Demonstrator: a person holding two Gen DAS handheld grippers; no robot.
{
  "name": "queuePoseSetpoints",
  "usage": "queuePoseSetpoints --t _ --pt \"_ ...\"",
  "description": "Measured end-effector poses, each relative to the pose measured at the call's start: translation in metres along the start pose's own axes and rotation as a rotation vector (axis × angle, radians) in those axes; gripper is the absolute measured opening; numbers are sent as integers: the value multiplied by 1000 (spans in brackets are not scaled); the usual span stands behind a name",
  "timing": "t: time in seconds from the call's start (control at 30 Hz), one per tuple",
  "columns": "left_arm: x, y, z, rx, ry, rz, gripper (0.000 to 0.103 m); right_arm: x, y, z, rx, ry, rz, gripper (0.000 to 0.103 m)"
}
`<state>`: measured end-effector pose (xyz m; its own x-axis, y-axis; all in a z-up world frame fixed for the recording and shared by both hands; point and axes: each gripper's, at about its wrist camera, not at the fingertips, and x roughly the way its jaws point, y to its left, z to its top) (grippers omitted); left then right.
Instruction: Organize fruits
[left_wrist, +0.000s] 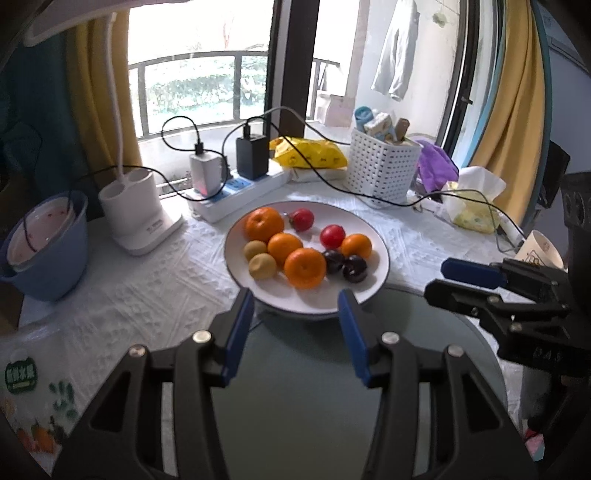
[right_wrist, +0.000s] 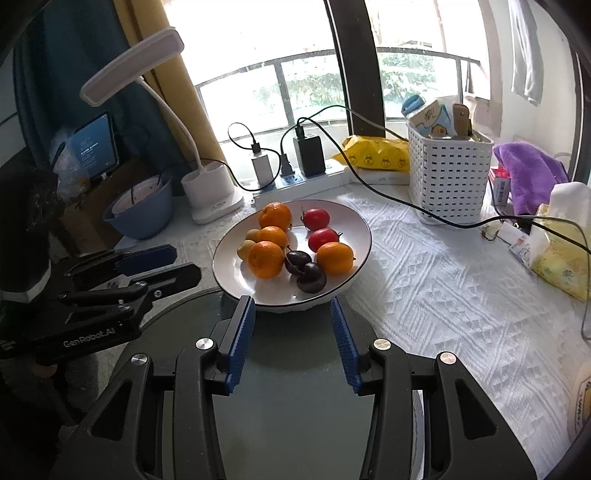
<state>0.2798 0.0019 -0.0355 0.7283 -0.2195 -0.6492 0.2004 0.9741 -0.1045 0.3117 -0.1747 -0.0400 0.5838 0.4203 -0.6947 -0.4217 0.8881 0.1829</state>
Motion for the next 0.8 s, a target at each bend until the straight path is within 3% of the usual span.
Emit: queuePoseSetpoints --t 0.8 --pt "-70 -10 -59 -9 -37 -1 49 -50 41 -42 -41 -31 -19 45"
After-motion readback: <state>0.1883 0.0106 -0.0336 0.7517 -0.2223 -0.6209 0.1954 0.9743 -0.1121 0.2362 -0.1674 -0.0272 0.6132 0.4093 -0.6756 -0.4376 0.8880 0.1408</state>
